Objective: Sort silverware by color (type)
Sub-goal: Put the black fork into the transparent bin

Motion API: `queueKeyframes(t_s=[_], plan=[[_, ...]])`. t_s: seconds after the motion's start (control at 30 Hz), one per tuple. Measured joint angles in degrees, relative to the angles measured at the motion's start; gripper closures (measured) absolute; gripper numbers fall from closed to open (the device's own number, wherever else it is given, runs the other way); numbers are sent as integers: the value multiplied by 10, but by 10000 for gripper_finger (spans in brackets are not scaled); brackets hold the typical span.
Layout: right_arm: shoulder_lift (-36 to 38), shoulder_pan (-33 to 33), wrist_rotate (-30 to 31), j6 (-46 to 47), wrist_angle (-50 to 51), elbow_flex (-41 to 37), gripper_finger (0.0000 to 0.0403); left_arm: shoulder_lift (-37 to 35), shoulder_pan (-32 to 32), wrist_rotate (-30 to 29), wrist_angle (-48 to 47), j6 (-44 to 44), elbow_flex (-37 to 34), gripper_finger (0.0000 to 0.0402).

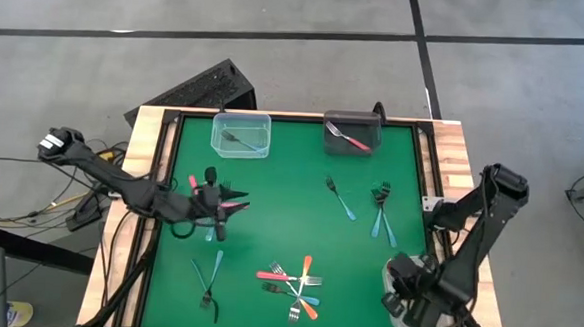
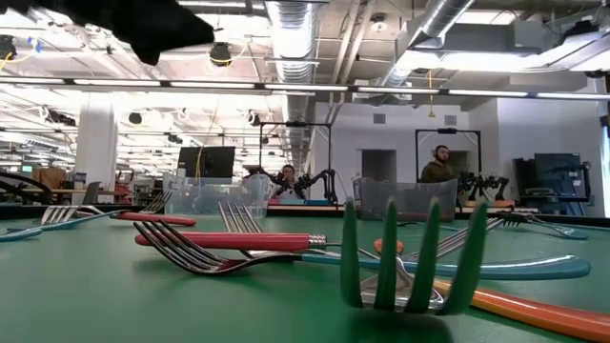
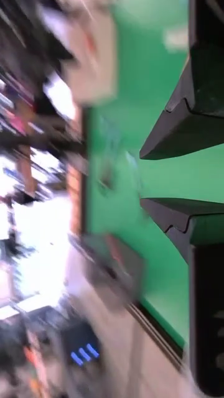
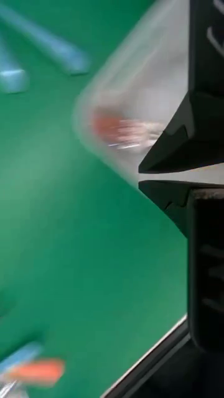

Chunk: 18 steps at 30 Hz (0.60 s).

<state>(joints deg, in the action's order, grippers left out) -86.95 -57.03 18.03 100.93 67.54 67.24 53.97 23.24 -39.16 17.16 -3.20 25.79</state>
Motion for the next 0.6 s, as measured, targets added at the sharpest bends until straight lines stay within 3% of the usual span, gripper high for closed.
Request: queueKeyframes(t_s=[0.13,0.23,0.37,0.6], plan=[[19,46,90,-104,-28,0,346,-62,1,68,200,36,-120,304],[20,91,139,-181,-51,0,346,-120,1,89,277,34,-193,304],[14,163,148,-295,-94,0,346,-203,1,96,240,15,-232,304],[14,263,162,-472,-197,0,346,-312,1,102,84,40,-206,304]])
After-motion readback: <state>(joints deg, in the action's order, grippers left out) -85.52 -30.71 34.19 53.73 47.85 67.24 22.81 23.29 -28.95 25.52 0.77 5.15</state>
